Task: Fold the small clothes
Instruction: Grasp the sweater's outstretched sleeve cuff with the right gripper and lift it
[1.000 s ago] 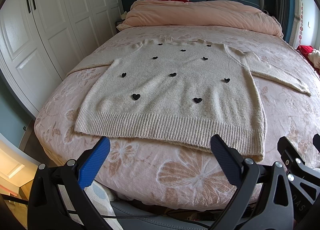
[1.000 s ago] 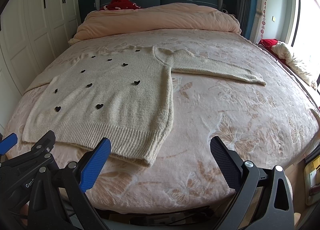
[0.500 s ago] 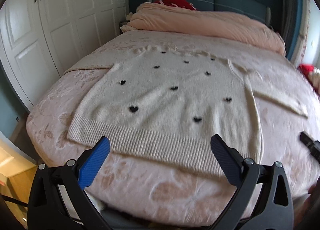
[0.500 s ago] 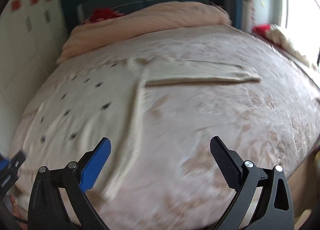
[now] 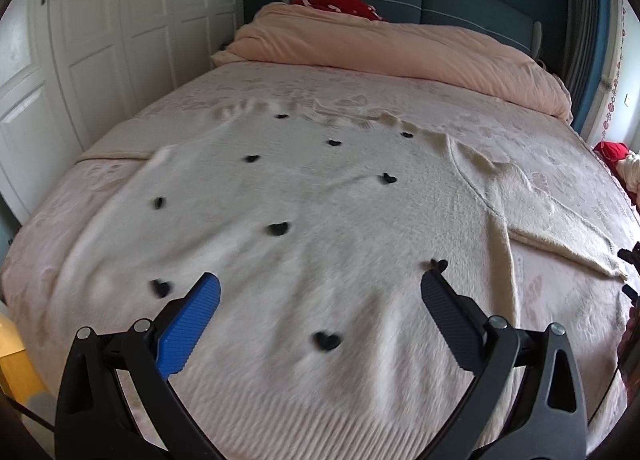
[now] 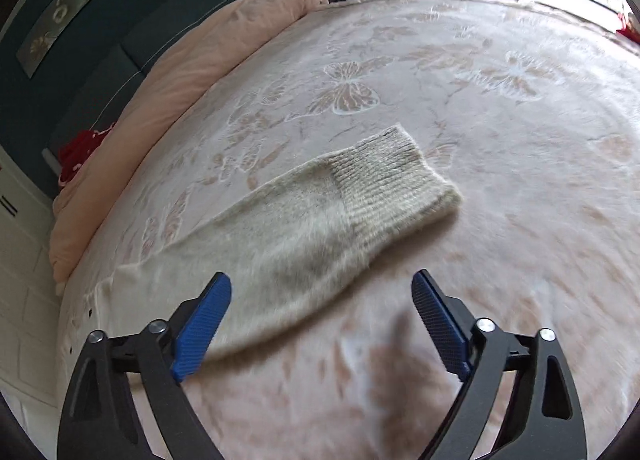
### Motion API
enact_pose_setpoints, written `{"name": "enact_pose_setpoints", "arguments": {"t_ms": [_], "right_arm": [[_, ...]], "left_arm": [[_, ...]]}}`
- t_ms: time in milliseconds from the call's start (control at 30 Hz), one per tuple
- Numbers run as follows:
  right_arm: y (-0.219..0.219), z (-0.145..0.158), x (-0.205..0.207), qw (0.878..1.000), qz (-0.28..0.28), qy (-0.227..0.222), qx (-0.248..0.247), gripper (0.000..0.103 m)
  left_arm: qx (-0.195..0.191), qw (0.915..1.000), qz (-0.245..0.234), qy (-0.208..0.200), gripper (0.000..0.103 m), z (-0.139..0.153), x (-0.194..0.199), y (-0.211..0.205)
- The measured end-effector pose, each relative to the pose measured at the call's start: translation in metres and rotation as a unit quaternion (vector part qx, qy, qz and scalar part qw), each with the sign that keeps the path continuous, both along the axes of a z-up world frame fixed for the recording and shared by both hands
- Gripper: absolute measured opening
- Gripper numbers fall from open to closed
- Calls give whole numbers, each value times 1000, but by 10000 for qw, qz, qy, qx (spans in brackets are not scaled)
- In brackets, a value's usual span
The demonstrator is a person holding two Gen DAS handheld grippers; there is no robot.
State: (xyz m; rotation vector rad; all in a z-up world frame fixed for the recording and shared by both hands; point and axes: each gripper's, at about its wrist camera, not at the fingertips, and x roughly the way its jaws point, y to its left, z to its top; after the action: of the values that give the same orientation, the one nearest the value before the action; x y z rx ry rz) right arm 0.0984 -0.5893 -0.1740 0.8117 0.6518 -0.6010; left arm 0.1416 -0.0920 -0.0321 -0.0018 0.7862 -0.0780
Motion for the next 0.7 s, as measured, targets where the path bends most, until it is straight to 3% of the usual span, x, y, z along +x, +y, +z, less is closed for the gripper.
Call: {"name": "enact_pose_setpoints", "arguments": {"t_ms": [100, 133, 167, 200, 300, 400, 500, 600, 700], "right_arm": [[-12, -9, 11, 9997, -79, -194, 119, 72], [-15, -8, 12, 9997, -66, -240, 73, 54], [-16, -7, 15, 9996, -18, -265, 74, 19], [-17, -5, 19, 9991, 67, -371, 171, 14], [0, 23, 31, 9957, 235, -897, -21, 14], [43, 67, 60, 9859, 845, -1405, -336, 14], [113, 115, 114, 9632, 1829, -1891, -553, 14], [212, 150, 181, 9286, 2968, -2132, -653, 14], [300, 154, 229, 8994, 3785, -2030, -809, 18]], "left_arm": [[37, 10000, -68, 48, 98, -13, 15, -11], [30, 9999, -91, 66, 98, -17, 19, -12], [22, 9999, -102, 79, 98, -20, 23, -12], [21, 9999, -97, 86, 98, -23, 28, -11], [4, 10000, -55, 81, 98, -28, 37, -2], [-87, 9999, 68, 63, 98, -27, 45, 16], [-196, 9995, 235, 47, 98, -25, 55, 38], [-257, 9988, 412, -19, 98, -19, 63, 62], [-293, 9980, 548, -101, 98, -11, 71, 85]]}}
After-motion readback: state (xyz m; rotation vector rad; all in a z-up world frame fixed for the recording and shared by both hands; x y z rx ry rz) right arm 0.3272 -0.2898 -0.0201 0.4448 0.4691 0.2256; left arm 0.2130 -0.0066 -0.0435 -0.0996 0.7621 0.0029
